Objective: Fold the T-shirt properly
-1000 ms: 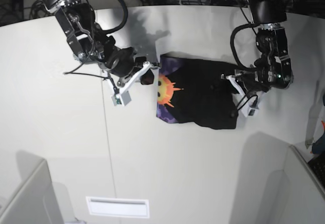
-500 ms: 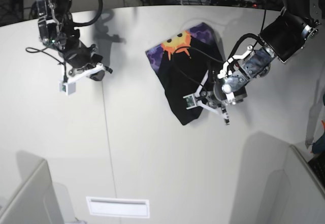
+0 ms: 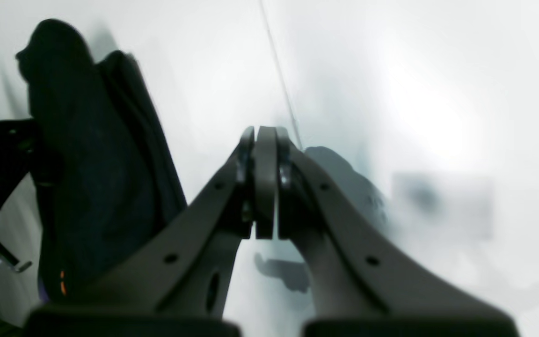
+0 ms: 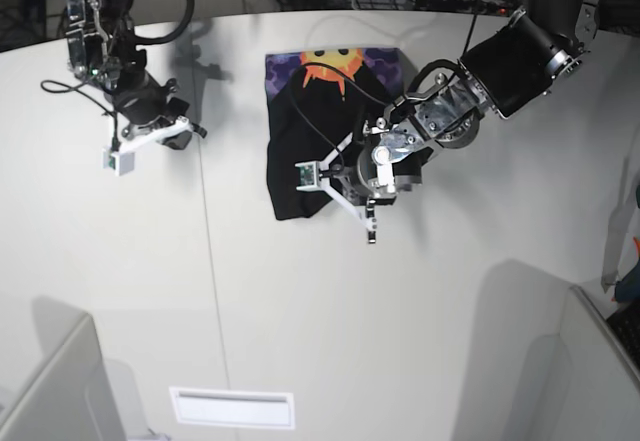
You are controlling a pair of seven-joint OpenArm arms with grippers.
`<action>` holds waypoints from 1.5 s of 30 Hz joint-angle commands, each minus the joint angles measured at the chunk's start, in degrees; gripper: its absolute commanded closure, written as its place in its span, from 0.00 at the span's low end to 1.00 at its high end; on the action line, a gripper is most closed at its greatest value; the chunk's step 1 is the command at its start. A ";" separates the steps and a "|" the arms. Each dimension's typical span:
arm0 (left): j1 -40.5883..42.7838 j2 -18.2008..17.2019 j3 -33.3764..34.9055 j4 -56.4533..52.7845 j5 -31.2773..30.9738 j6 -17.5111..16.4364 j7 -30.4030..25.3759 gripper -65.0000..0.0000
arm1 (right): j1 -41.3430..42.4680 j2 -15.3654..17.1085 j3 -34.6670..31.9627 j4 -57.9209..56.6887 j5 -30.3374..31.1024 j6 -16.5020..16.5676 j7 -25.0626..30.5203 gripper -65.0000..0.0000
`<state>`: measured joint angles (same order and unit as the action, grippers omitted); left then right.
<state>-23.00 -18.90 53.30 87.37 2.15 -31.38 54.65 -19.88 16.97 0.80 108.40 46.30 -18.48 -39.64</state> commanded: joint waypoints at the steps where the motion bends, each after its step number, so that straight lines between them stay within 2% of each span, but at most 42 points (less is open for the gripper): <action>1: -0.95 0.04 -0.33 0.50 0.09 -0.23 0.25 1.00 | 0.41 0.48 0.39 1.01 0.42 0.41 0.82 1.00; 18: -3.85 -0.05 0.11 1.11 -0.17 -0.67 0.60 1.00 | 0.76 0.48 0.21 1.01 0.42 0.41 0.82 1.00; 28: -6.67 -0.14 -0.51 4.54 0.09 -0.67 0.69 0.34 | 0.76 0.48 -0.05 1.01 0.42 0.41 0.82 1.00; 30: -7.81 -0.14 -1.83 7.18 0.00 -0.67 0.69 0.25 | 0.76 0.48 -0.05 1.01 0.42 0.41 0.82 1.00; 32: -7.90 -0.14 -6.84 10.87 -0.26 -0.67 0.69 0.19 | 0.67 0.48 -0.05 1.10 0.42 0.41 0.82 1.00; 34: -5.70 -0.14 -13.34 15.18 -0.53 -0.67 0.69 0.21 | 0.58 0.48 0.30 1.10 0.33 0.50 0.91 1.00; 36: -1.22 0.04 -22.75 20.63 -0.44 -0.67 0.69 0.32 | 0.67 1.01 0.39 1.10 -0.02 0.50 1.00 1.00; 37: 1.60 0.13 -27.41 23.97 -0.35 -0.67 0.60 0.43 | 0.49 1.36 0.74 1.18 -0.02 0.50 1.62 1.00; 38: 4.41 0.13 -31.28 26.69 0.00 -0.67 0.42 0.58 | 0.05 2.59 1.36 1.45 -0.02 0.85 2.41 1.00; 40: 9.86 -0.05 -38.48 28.36 0.00 -0.67 0.16 0.94 | -2.14 4.87 1.97 2.77 -0.02 3.84 4.52 1.00; 41: 11.97 -0.14 -41.56 28.28 -0.09 -0.67 0.16 1.00 | -3.64 5.67 2.41 3.64 -0.11 5.51 5.84 1.00; 43: 16.98 -0.23 -49.12 28.10 -0.44 -0.67 -0.72 1.00 | -7.77 7.25 4.17 5.67 -0.19 8.15 9.44 1.00; 45: 23.93 -0.14 -57.74 28.19 -0.70 -0.67 -6.87 1.00 | -12.08 8.30 5.40 6.99 -1.78 9.12 13.40 1.00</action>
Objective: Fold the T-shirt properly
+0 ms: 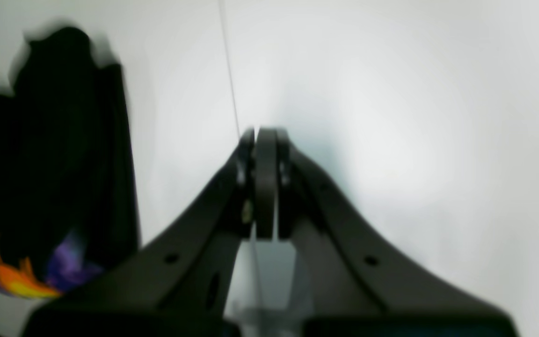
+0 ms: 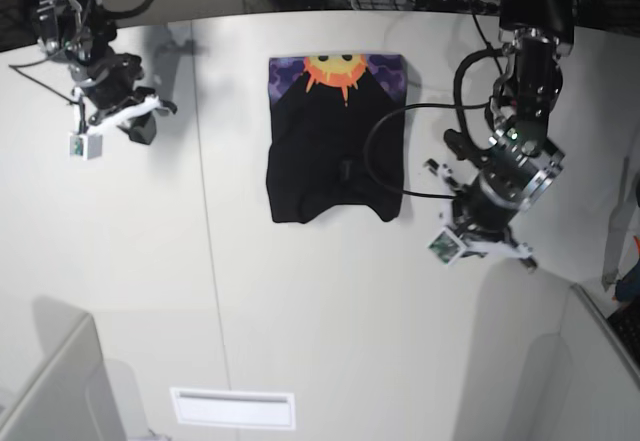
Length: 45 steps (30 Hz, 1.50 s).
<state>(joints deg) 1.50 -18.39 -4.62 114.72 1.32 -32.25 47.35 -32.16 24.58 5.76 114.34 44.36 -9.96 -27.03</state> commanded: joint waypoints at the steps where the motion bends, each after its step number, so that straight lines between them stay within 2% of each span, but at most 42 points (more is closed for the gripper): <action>1: 3.03 -0.64 -3.68 0.84 -0.58 0.21 -4.32 1.00 | -1.64 1.14 0.61 1.39 -2.38 0.68 2.45 1.00; 3: 10.68 -0.73 -10.19 0.76 -2.42 0.21 -14.25 1.00 | -4.80 1.49 0.53 1.39 -9.15 0.77 4.30 1.00; 7: 26.41 -1.08 -18.89 0.32 -4.44 0.21 -34.65 1.00 | -11.40 1.40 0.44 1.74 -24.89 1.12 5.97 1.00; 10: 38.90 -0.73 -24.43 0.23 -7.17 0.21 -46.08 1.00 | -17.64 1.31 0.61 1.74 -32.36 5.52 10.81 1.00; 12: 46.63 0.33 -26.45 -0.65 -9.45 0.21 -51.44 1.00 | -21.33 1.14 0.88 1.74 -33.15 8.77 13.71 1.00; 15: 55.34 3.49 -28.04 -2.50 -9.63 0.21 -58.65 1.00 | -25.55 1.40 0.97 1.74 -33.24 12.11 13.97 1.00; 17: 60.61 6.83 -28.74 -5.22 -7.43 0.21 -64.45 1.00 | -29.33 1.40 0.97 1.66 -33.33 14.22 13.18 1.00; 20: 66.15 10.79 -28.48 -12.52 -0.40 0.21 -73.51 1.00 | -34.61 1.40 0.44 1.39 -33.33 16.94 8.61 1.00; 23: 67.91 13.87 -28.12 -23.86 6.02 0.21 -83.09 1.00 | -37.24 1.40 -2.37 1.30 -33.33 17.47 1.66 1.00; 25: 67.21 14.57 -28.12 -35.11 9.27 0.21 -91.09 1.00 | -37.95 1.49 -5.63 0.07 -33.33 17.47 -1.24 1.00; 30: 57.18 14.48 -28.12 -68.43 15.25 0.29 -108.94 1.00 | -32.06 1.05 -18.37 -14.70 -33.33 17.38 0.26 1.00; 32: 51.73 12.28 -28.12 -81.79 17.18 0.29 -113.51 1.00 | -27.40 0.78 -24.18 -22.52 -33.24 17.03 1.14 1.00; 33: 48.57 10.70 -28.12 -89.44 18.68 0.29 -115.35 1.00 | -24.67 -0.27 -27.61 -27.27 -33.24 15.80 1.66 1.00; 36: 38.63 6.30 -28.21 -108.69 25.71 0.47 -117.90 1.00 | -17.73 -4.14 -34.55 -43.09 -33.24 8.51 5.44 1.00; 37: 35.73 5.34 -28.21 -113.44 27.91 0.47 -117.29 1.00 | -15.18 -5.90 -36.57 -49.60 -33.24 5.69 8.08 1.00; 39: 30.90 4.37 -28.21 -114.72 32.48 1.26 -112.80 1.00 | -9.46 -9.94 -39.91 -64.45 -33.24 2.00 15.03 1.00; 41: 27.29 4.46 -28.21 -114.72 36.79 3.81 -103.92 1.00 | -2.78 -14.86 -41.32 -81.25 -33.24 1.47 22.94 1.00; 43: 23.69 4.81 -28.21 -114.72 41.36 7.24 -89.95 1.00 | 4.43 -19.52 -41.32 -98.92 -32.97 1.47 33.05 1.00; 45: 21.40 5.51 -28.21 -114.50 44.17 10.40 -77.99 1.00 | 8.56 -22.07 -39.30 -110.08 -32.97 1.56 42.81 1.00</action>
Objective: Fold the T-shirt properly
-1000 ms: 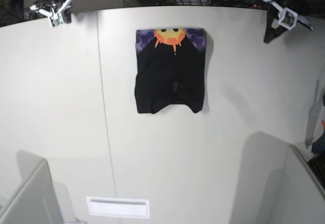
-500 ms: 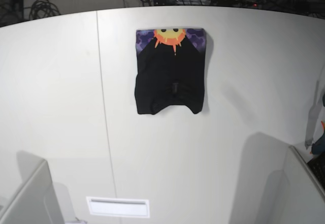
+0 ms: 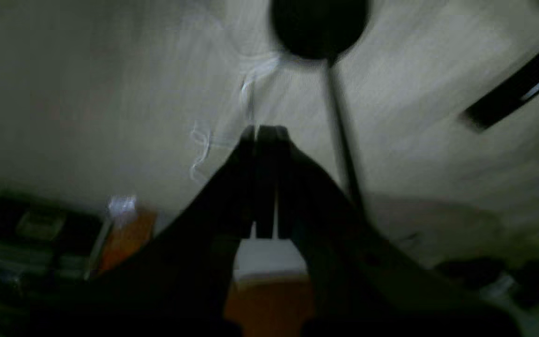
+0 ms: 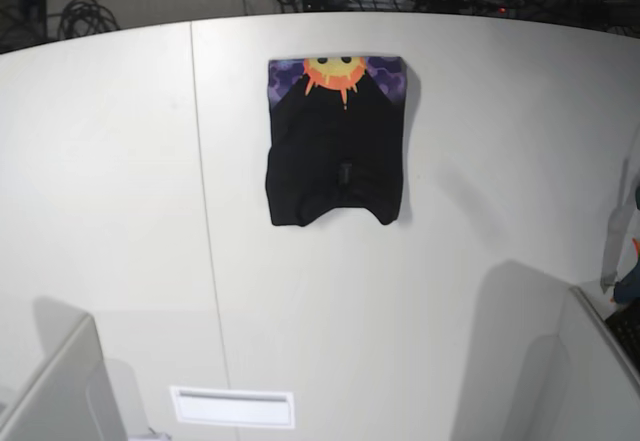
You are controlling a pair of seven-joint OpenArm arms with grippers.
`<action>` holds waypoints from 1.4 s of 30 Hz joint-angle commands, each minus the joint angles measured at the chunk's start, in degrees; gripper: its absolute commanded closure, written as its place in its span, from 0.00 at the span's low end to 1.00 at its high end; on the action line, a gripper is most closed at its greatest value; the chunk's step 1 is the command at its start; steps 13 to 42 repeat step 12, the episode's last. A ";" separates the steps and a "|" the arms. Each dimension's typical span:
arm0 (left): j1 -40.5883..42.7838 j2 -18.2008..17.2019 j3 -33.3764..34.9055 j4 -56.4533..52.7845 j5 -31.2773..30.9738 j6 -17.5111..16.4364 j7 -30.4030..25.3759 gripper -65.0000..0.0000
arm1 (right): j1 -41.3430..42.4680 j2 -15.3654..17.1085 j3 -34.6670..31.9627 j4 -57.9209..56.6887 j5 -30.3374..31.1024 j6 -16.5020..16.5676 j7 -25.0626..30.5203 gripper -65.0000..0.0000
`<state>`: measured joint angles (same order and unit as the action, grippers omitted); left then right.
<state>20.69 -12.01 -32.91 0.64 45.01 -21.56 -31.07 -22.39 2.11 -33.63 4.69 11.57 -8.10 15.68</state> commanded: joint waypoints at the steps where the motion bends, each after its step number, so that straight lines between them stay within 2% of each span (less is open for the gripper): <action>1: 1.51 0.10 -0.19 0.72 1.18 1.12 4.30 1.00 | -0.60 0.04 1.76 -2.62 -0.19 -0.30 3.70 1.00; 2: 0.72 0.89 -0.19 1.60 1.45 2.88 6.85 1.00 | -0.42 -0.22 3.17 -3.33 -0.19 -0.30 6.43 1.00; 3: 0.37 1.15 -0.11 2.30 1.45 4.38 7.55 1.00 | -0.42 -0.22 4.31 -2.80 -0.19 -0.30 6.87 1.00; 5: 0.19 1.15 -0.02 2.39 1.54 5.69 7.20 1.00 | -0.42 0.04 5.80 -0.69 -0.19 -0.30 5.20 1.00; 8: -1.13 1.07 -0.28 1.95 1.36 5.69 7.03 1.00 | -0.68 1.36 7.30 2.04 -0.19 -0.30 3.17 1.00; 11: -1.57 1.24 -0.37 2.21 1.27 5.78 7.03 1.00 | -0.77 1.80 7.56 2.65 -0.19 -0.30 3.53 1.00; 42: -2.09 1.33 -0.37 2.21 1.27 5.78 7.03 1.00 | -0.77 1.80 7.56 2.74 -0.19 -0.30 3.44 1.00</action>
